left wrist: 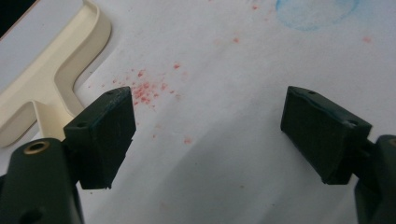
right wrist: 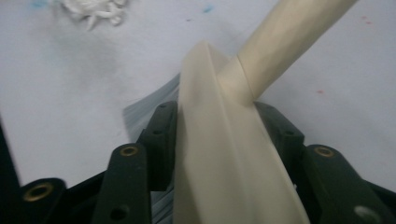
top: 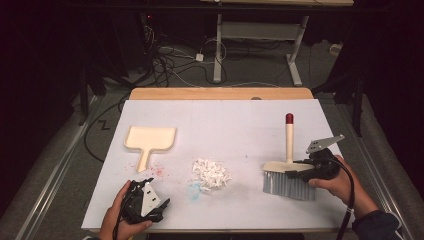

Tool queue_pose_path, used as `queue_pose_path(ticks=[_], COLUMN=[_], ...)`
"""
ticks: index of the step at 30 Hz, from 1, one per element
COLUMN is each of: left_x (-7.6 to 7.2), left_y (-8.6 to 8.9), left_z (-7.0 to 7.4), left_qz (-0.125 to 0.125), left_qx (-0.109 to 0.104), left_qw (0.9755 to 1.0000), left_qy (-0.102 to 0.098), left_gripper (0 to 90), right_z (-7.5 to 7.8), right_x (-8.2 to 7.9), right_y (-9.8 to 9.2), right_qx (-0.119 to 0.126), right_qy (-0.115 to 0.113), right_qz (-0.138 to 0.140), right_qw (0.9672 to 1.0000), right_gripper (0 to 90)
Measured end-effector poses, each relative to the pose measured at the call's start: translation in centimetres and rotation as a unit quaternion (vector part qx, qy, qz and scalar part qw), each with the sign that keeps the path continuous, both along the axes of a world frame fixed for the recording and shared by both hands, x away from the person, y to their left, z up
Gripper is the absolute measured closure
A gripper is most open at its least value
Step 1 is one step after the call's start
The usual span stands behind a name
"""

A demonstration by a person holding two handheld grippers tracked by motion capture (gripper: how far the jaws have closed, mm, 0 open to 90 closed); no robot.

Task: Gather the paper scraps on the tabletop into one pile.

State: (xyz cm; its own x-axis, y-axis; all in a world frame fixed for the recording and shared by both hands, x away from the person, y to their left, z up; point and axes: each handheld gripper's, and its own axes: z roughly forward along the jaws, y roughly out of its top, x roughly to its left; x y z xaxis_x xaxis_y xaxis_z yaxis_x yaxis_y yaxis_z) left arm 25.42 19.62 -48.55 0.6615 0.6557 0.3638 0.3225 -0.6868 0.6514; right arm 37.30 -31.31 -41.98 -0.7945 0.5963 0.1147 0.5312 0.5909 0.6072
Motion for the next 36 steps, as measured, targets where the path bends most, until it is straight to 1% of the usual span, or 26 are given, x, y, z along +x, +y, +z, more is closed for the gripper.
queue_pose_path(ticks=[1, 2, 3, 6, 8, 9, 10, 12, 13, 14, 16, 19, 20, 21, 23, 24, 25, 26, 29, 31, 33, 36], left_x=[0.0, 0.0, 0.0, -0.1, -0.1, -0.1, -0.1, 0.0, 0.0, -0.1, -0.1, -0.1, -0.1, -0.1, -0.1, -0.1, -0.1, -0.1, -0.1, -0.1, -0.1, -0.2], left_y=[0.1, 0.1, 0.2, 0.1, 0.1, 0.1, 0.0, 0.0, 0.0, 0.0, 0.0, 0.0, 0.0, 0.0, 0.0, 0.0, 0.0, 0.0, 0.0, 0.0, 0.0, 0.0], left_z=[0.1, 0.1, 0.2, 0.3, 0.3, 0.3, 0.3, 0.3, 0.3, 0.3, 0.3, 0.3, 0.3, 0.3, 0.4, 0.4, 0.4, 0.4, 0.4, 0.4, 0.4, 0.5], left_qz=[0.001, 0.001, 0.002, 0.0, -0.001, -0.002, -0.003, -0.003, -0.004, -0.004, -0.005, -0.004, -0.004, -0.004, -0.005, -0.005, -0.005, -0.005, -0.005, -0.005, -0.006, -0.005], left_qx=[-0.003, -0.007, -0.009, -0.013, -0.013, -0.013, -0.013, -0.013, -0.015, -0.015, -0.016, -0.015, -0.015, -0.015, -0.016, -0.016, -0.017, -0.018, -0.017, -0.018, -0.019, -0.02], left_qw=[1.0, 1.0, 1.0, 0.9999, 0.9999, 0.9999, 0.9999, 0.9999, 0.9999, 0.9999, 0.9999, 0.9999, 0.9999, 0.9999, 0.9998, 0.9998, 0.9998, 0.9998, 0.9998, 0.9998, 0.9998, 0.9998], left_qy=[-0.001, -0.002, -0.002, -0.004, -0.004, -0.003, -0.002, -0.003, -0.003, -0.003, -0.003, -0.003, -0.003, -0.004, -0.004, -0.004, -0.004, -0.004, -0.005, -0.006, -0.006, -0.007], left_gripper=[17.0, 16.9, 16.9, 16.9, 16.9, 16.9, 16.9, 16.9, 16.9, 16.9, 16.9, 16.9, 16.9, 16.9, 16.8, 16.9, 16.9, 16.9, 16.9, 16.9, 16.9, 16.9], right_z=[0.0, 0.0, 0.0, -0.1, -0.1, -0.1, 0.0, 0.2, 0.3, 0.3, 0.3, 0.5, 0.7, 0.8, 1.1, 1.2, 1.4, 1.5, 1.9, 2.2, 2.4, 2.8], right_x=[0.4, 0.7, 1.0, 1.8, 2.2, 2.4, 2.5, 2.9, 3.1, 3.2, 3.2, 2.9, 2.9, 2.8, 2.6, 2.6, 2.5, 2.3, 1.8, 1.4, 1.0, 0.2], right_y=[-0.1, -0.2, -0.2, -0.5, -0.7, -0.8, -0.8, -1.0, -1.0, -1.0, -0.7, -0.4, -0.4, -0.3, -0.4, -0.3, -0.2, -0.1, 0.3, 0.6, 0.9, 1.2], right_qx=[0.004, -0.001, -0.005, 0.004, 0.011, 0.01, 0.009, 0.005, 0.007, 0.005, -0.013, -0.02, -0.025, -0.024, -0.009, -0.007, -0.006, -0.007, 0.004, 0.006, 0.013, 0.025], right_qy=[-0.002, 0.004, 0.005, 0.011, 0.017, 0.015, 0.01, -0.017, -0.017, -0.018, -0.038, -0.064, -0.077, -0.088, -0.104, -0.115, -0.127, -0.138, -0.167, -0.188, -0.207, -0.234], right_qz=[-0.005, -0.014, -0.02, -0.024, -0.026, -0.025, -0.03, -0.039, -0.041, -0.044, -0.059, -0.063, -0.066, -0.069, -0.079, -0.085, -0.097, -0.101, -0.114, -0.123, -0.128, -0.138], right_qw=[1.0, 0.9999, 0.9998, 0.9996, 0.9995, 0.9995, 0.9995, 0.9991, 0.999, 0.9989, 0.9975, 0.9958, 0.9945, 0.9934, 0.9914, 0.9896, 0.9871, 0.9853, 0.9793, 0.9743, 0.9699, 0.962], right_gripper=[49.4, 47.3, 45.9, 44.1, 42.8, 42.0, 44.4, 52.9, 51.2, 51.5, 51.5, 49.4, 48.6, 48.5, 45.5, 44.1, 42.9, 42.1, 38.1, 34.0, 32.3, 29.5])
